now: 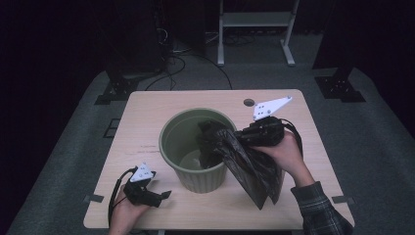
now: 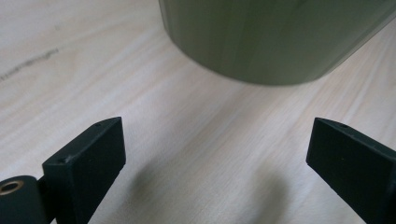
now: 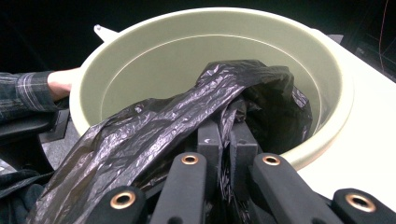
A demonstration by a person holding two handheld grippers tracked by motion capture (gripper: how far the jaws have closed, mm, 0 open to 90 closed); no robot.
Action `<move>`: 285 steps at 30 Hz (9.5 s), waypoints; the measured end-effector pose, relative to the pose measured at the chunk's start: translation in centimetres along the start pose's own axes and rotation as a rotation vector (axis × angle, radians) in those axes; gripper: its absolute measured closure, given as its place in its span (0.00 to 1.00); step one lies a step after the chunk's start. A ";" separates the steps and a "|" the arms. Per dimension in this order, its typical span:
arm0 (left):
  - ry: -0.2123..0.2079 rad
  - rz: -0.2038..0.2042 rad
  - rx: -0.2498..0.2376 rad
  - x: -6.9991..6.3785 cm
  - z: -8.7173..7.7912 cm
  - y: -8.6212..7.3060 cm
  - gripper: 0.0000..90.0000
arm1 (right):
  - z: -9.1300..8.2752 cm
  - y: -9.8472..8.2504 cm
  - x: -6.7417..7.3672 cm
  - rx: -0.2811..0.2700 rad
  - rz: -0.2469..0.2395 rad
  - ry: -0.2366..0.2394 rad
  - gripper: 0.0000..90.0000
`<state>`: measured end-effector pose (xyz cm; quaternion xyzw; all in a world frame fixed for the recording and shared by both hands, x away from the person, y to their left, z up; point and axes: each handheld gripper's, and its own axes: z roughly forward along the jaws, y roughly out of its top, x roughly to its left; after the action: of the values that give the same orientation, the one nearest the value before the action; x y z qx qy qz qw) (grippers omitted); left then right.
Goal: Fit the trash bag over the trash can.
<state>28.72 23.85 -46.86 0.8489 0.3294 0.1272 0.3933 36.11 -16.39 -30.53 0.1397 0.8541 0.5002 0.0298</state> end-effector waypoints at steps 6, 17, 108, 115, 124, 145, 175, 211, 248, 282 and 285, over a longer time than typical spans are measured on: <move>-0.054 0.005 -0.031 0.3 -1.2 1.0 0.15 | 0.1 0.0 -0.1 0.000 0.004 0.008 0.96; -0.156 0.060 -0.113 0.1 -4.8 4.0 0.42 | 0.2 0.2 -0.3 0.007 0.000 0.015 0.96; -0.302 0.246 -0.084 -0.3 -4.4 18.9 1.00 | 0.0 0.5 -0.8 0.023 -0.006 0.007 0.98; -0.309 0.269 -0.061 -1.2 -4.3 18.9 1.00 | 1.4 2.5 -1.7 -0.012 -0.016 -0.042 0.99; -0.234 0.251 -0.124 -0.7 -5.7 18.8 0.63 | 2.9 3.7 -2.8 -0.049 -0.016 -0.022 0.99; -0.342 0.325 -0.071 -1.4 -2.7 22.0 0.66 | 3.3 4.3 -2.1 -0.085 -0.069 0.085 0.99; -0.254 0.234 -0.075 -0.2 -3.9 20.2 0.98 | -4.8 -2.3 -4.2 -0.113 0.118 -0.104 0.65; -0.216 0.350 0.067 -2.3 -1.0 20.7 0.93 | 1.1 4.8 -1.9 -0.187 0.011 0.063 1.00; -0.237 0.303 -0.055 -2.0 -2.4 19.2 0.56 | 6.0 6.7 -0.8 -0.188 -0.001 0.115 0.85; -0.288 0.333 -0.186 -3.9 -4.2 23.9 0.40 | 1.1 3.1 -1.9 -0.211 0.035 -0.013 1.00; -0.283 0.326 -0.191 -3.7 -4.2 24.3 0.39 | 1.3 3.0 -1.9 -0.209 0.035 -0.005 1.00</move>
<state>35.10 12.39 -25.66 0.8591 0.1160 0.0995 0.4884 38.80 -14.39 -28.76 0.1519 0.7945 0.5868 0.0377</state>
